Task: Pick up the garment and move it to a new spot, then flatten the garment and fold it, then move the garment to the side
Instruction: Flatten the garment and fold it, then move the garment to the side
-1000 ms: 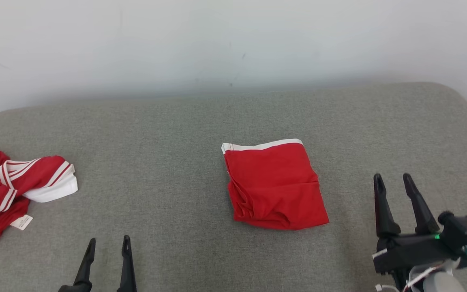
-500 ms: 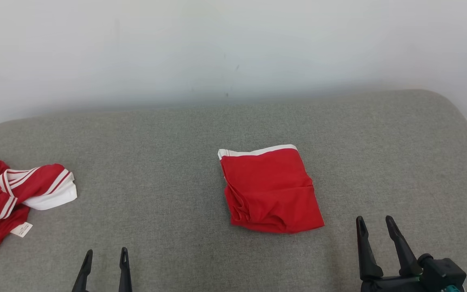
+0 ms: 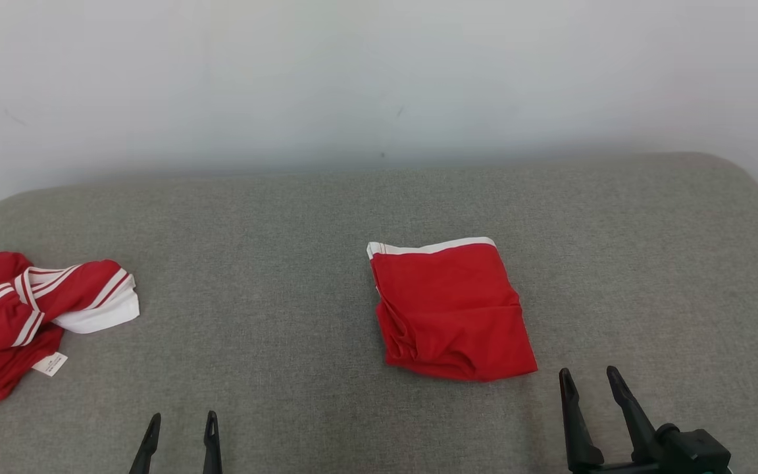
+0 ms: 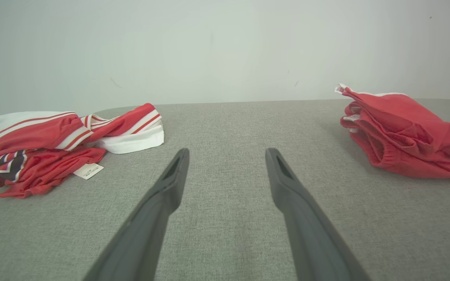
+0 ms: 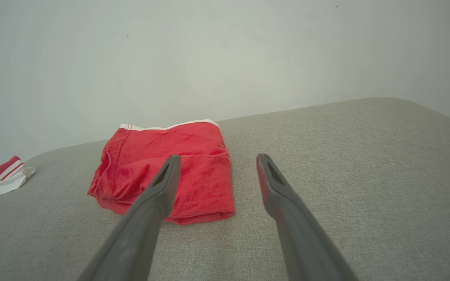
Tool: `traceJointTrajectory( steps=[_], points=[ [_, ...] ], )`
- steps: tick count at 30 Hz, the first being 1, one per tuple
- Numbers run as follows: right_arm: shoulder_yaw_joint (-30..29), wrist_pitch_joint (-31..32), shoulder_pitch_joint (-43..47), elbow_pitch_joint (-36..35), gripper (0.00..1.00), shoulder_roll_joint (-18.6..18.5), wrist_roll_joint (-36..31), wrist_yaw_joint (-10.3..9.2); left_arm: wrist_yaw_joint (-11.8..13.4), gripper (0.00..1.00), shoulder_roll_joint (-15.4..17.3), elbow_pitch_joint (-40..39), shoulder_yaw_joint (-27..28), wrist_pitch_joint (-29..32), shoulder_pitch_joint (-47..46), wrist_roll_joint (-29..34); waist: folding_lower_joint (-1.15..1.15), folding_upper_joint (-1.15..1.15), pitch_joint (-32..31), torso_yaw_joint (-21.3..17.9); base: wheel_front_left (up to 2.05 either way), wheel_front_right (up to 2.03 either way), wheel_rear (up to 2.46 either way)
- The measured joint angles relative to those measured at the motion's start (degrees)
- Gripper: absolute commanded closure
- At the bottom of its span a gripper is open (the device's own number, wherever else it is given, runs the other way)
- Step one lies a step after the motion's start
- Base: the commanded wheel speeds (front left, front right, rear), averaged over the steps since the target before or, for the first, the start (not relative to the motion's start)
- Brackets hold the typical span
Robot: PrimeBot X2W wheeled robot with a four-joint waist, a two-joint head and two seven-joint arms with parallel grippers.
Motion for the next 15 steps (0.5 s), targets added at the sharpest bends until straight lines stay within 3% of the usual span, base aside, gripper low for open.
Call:
traceJointTrajectory(
  steps=[15],
  points=[
    [0.0, 0.0, 0.5, 0.6, 0.0, 0.4, -0.2, 0.0, -0.4, 0.0, 0.0, 0.2, 0.0, 0.0, 0.0, 0.3, 0.0, 0.0, 0.3, 0.4, 0.0, 0.0, 0.0]
  ],
)
